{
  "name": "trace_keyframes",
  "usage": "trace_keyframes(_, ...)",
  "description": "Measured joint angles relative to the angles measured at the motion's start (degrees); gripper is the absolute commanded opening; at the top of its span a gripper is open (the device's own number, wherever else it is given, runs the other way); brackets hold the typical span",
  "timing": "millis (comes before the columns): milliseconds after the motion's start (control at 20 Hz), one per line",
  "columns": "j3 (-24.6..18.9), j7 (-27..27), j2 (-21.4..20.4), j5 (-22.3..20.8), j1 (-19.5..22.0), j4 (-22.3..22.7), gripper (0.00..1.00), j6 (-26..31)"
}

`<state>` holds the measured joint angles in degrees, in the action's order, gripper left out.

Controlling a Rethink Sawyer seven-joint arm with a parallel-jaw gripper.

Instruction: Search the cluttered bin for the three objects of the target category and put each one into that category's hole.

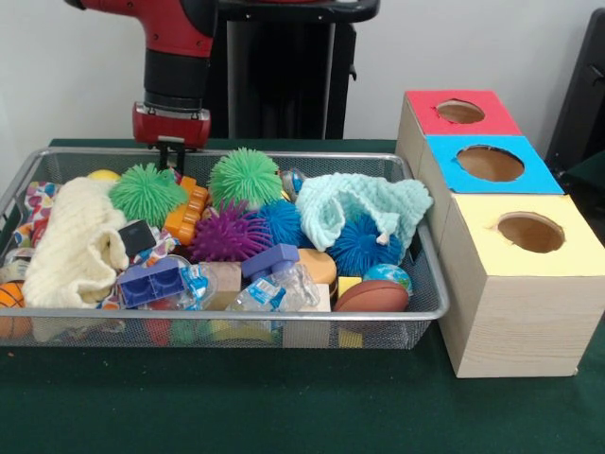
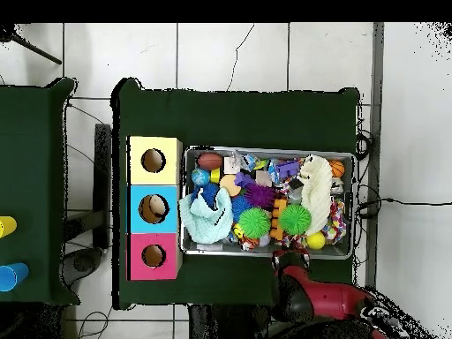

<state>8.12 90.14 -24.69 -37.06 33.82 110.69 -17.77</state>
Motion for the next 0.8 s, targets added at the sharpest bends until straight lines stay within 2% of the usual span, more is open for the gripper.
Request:
trace_keyframes(400,-2.6,0.0,-5.4,0.0,0.0,4.3,0.00,3.9)
trace_keyframes(450,-3.4,0.0,-7.5,0.2,0.0,5.8,0.00,5.5)
trace_keyframes(700,-5.0,0.0,-11.9,1.3,-0.1,8.8,0.00,8.9)
trace_keyframes(750,-5.9,0.0,-14.6,2.1,-0.2,10.4,0.00,11.1)
trace_keyframes(800,-6.2,0.0,-15.4,2.3,-0.2,10.8,0.00,11.8)
